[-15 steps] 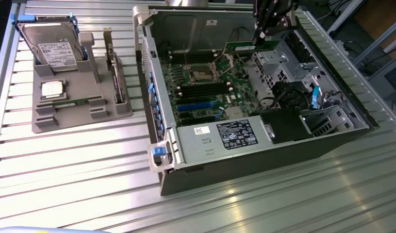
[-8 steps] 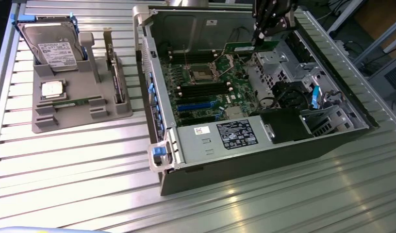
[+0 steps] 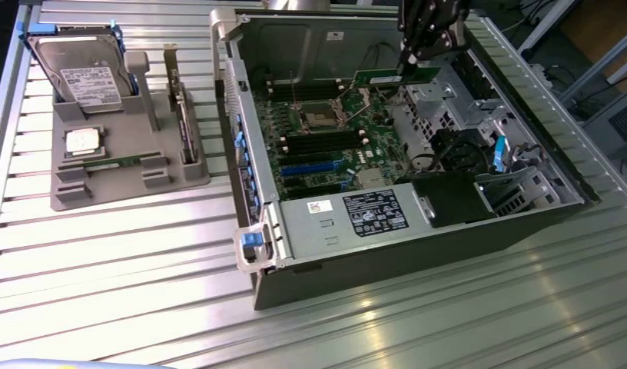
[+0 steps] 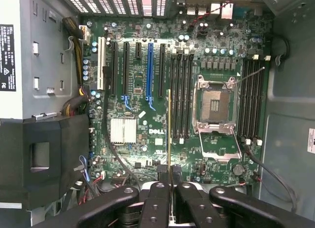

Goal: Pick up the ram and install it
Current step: 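Insert the ram into the slot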

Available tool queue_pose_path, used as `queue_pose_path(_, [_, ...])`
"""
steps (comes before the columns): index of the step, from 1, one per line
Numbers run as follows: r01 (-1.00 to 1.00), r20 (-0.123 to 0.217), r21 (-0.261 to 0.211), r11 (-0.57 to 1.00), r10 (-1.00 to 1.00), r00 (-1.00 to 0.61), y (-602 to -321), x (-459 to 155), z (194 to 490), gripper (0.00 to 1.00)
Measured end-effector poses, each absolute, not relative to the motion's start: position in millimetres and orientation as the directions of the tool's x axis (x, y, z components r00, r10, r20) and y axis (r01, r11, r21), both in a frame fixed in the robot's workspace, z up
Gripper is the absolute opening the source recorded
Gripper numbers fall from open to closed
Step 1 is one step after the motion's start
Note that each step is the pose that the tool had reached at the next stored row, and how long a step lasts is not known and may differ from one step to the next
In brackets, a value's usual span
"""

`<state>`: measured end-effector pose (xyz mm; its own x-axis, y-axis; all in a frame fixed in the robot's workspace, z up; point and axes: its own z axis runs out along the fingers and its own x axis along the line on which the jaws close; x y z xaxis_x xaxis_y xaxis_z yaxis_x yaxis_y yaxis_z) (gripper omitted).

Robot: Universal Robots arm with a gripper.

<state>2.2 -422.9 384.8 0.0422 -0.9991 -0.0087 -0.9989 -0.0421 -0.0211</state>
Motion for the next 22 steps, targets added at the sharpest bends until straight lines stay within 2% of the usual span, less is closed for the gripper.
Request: queue_pose_path(22, [-0.999, -0.008, -0.021, -0.042, -0.999, 0.042, -422.9, 1.7, 364.6, 0.12])
